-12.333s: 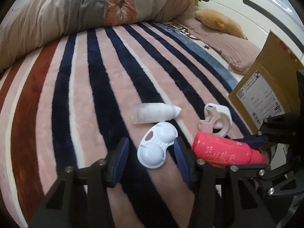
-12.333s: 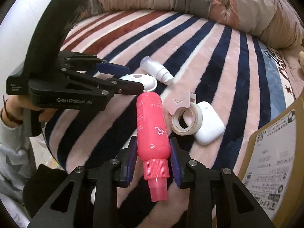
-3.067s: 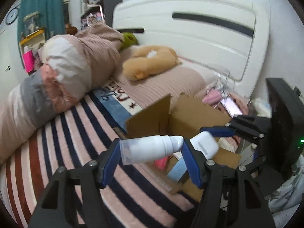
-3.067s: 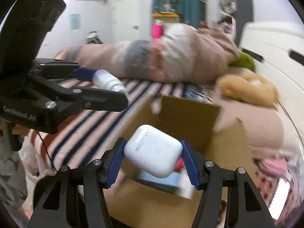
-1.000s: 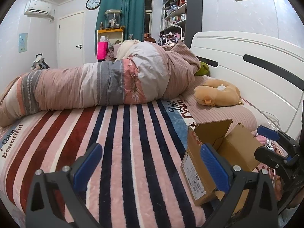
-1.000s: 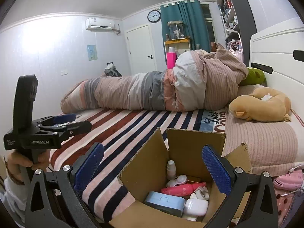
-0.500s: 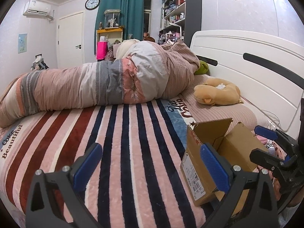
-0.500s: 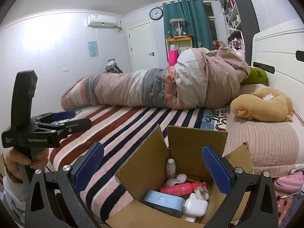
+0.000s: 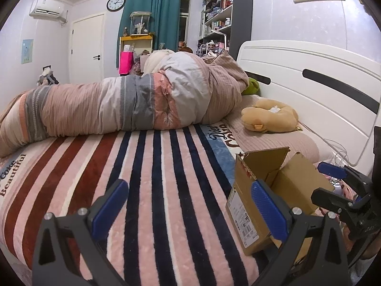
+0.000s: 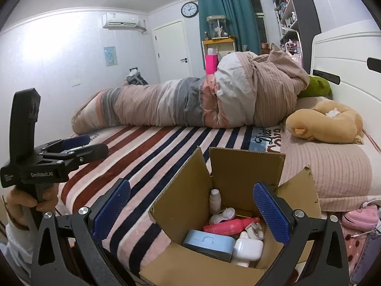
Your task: Organize rigid objects
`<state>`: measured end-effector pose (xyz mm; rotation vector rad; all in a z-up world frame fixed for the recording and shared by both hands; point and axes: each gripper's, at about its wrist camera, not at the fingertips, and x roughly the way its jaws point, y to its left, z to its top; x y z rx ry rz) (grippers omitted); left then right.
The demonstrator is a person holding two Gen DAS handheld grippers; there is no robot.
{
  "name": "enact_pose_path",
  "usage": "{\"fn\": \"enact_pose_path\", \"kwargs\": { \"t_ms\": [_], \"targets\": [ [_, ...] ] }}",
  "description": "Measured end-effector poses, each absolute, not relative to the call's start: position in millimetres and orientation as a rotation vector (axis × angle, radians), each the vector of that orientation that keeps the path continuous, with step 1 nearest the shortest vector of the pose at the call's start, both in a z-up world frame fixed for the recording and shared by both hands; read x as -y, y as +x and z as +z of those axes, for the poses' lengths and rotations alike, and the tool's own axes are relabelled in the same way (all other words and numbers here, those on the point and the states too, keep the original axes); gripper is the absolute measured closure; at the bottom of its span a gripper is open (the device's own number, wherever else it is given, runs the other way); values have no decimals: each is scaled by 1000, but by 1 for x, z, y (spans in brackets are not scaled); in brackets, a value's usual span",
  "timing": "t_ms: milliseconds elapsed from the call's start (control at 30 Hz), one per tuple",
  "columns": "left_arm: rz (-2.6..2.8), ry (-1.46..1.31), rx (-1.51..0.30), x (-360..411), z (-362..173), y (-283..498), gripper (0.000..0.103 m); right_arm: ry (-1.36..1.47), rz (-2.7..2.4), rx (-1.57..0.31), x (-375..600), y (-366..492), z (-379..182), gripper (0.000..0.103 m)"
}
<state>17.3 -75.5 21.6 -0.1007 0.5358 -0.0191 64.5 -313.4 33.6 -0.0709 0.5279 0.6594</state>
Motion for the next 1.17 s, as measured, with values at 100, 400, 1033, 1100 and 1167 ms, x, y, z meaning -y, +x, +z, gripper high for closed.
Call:
{"fn": "enact_pose_path", "kwargs": {
  "t_ms": [100, 400, 1033, 1100, 1167],
  "targets": [
    [-7, -86, -536, 72, 22, 16, 1, -72, 659, -526, 311, 65, 33, 0],
    [-6, -79, -525, 70, 25, 13, 1, -67, 660, -523, 306, 70, 32, 0],
    [-4, -80, -516, 72, 27, 14, 1, -73, 651, -517, 309, 72, 35, 0],
    [-6, -76, -516, 72, 27, 14, 1, -71, 651, -517, 310, 72, 35, 0],
    [6, -74, -521, 73, 27, 14, 1, -70, 654, -517, 309, 72, 35, 0]
  ]
}}
